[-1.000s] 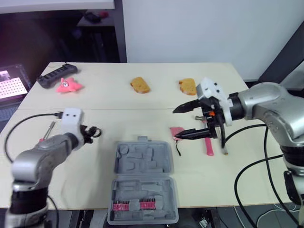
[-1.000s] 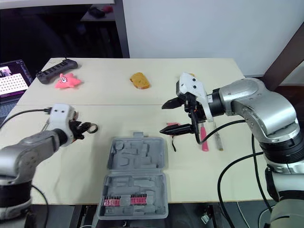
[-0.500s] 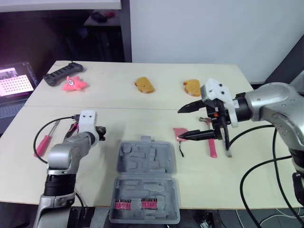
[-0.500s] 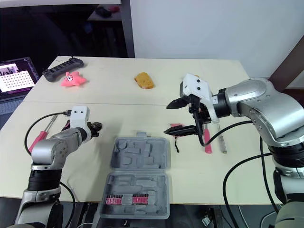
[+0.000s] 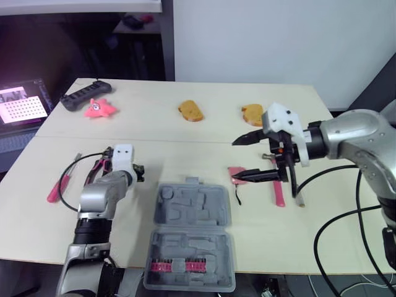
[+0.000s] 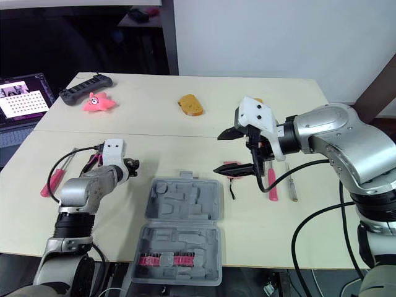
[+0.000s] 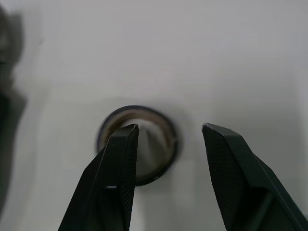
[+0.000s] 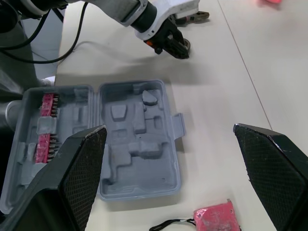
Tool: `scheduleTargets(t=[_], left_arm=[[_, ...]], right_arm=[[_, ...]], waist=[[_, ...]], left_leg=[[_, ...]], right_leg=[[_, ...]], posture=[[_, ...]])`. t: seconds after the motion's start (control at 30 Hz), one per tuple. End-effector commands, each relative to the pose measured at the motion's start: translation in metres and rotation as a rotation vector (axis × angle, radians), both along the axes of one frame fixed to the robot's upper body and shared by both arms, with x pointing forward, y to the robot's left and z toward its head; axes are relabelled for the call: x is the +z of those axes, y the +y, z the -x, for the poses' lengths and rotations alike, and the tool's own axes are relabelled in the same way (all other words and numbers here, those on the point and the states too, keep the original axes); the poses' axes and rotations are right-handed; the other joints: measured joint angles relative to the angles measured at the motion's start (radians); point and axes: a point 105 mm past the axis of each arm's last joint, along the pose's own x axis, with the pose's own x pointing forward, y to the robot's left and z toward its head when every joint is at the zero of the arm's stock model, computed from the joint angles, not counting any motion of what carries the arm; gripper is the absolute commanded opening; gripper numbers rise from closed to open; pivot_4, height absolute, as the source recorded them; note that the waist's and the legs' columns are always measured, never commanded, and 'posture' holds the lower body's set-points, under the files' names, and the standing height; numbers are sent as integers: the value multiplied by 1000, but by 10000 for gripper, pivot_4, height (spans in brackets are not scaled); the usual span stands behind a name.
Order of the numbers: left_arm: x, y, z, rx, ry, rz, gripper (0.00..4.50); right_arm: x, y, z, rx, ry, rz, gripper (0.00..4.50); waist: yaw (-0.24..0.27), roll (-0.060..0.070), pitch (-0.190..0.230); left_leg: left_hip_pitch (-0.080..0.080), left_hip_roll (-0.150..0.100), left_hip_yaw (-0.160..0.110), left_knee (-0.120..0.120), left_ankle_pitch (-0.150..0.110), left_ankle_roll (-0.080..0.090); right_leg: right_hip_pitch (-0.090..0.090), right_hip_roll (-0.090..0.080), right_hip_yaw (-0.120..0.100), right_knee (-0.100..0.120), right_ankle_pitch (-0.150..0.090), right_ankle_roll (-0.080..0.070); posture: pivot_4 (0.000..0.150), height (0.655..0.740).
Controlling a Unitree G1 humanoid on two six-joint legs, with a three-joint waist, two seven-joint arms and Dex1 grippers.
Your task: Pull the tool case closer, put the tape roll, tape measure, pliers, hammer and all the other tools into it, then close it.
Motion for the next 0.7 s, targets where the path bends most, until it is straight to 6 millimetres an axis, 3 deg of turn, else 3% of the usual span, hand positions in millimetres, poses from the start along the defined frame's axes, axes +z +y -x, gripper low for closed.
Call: scheduleTargets(t=[0.03, 0.1, 0.27, 0.43, 0.5, 0.6, 0.7], left_arm=[[7, 6, -4, 11, -21, -37, 9548], [5, 8, -4, 16, -17, -35, 378], [7, 14, -3, 24, -17, -41, 378], [30, 18, 0, -44, -91, -81, 378], [43, 11, 3, -120, -126, -109, 378], [60, -15, 20, -378, -143, -154, 378], [64, -47, 48, -739, -189, -390, 378]], right_arm=[[12, -1, 4, -2, -63, -5, 45000], [12, -1, 3, -8, -66, -6, 45000], [11, 1, 2, -10, -66, -10, 45000], [10, 2, 2, -7, -61, -14, 45000], [9, 2, 2, -6, -59, -14, 45000], [9, 4, 1, 3, -53, -17, 45000], [5, 6, 4, 23, -26, -24, 45000]], waist=[[-1, 0, 0], [0, 0, 0], [0, 0, 0], [-3, 0, 0], [-1, 0, 0], [2, 0, 0], [-1, 1, 0]], left_leg=[[0, 0, 0, 0, 0, 0], [0, 0, 0, 0, 0, 0], [0, 0, 0, 0, 0, 0], [0, 0, 0, 0, 0, 0], [0, 0, 0, -1, 0, 0], [0, 0, 0, 0, 0, 0], [-1, 0, 0, -1, 0, -1]], right_leg=[[0, 0, 0, 0, 0, 0], [0, 0, 0, 0, 0, 0], [0, 0, 0, 0, 0, 0], [0, 0, 0, 0, 0, 0], [0, 0, 0, 0, 0, 0], [0, 0, 0, 0, 0, 0], [0, -1, 0, -1, 0, 0]], posture=[[1500, 7150], [1500, 7150], [1500, 7150], [1500, 7150], [1500, 7150], [1500, 7150], [1500, 7150]])
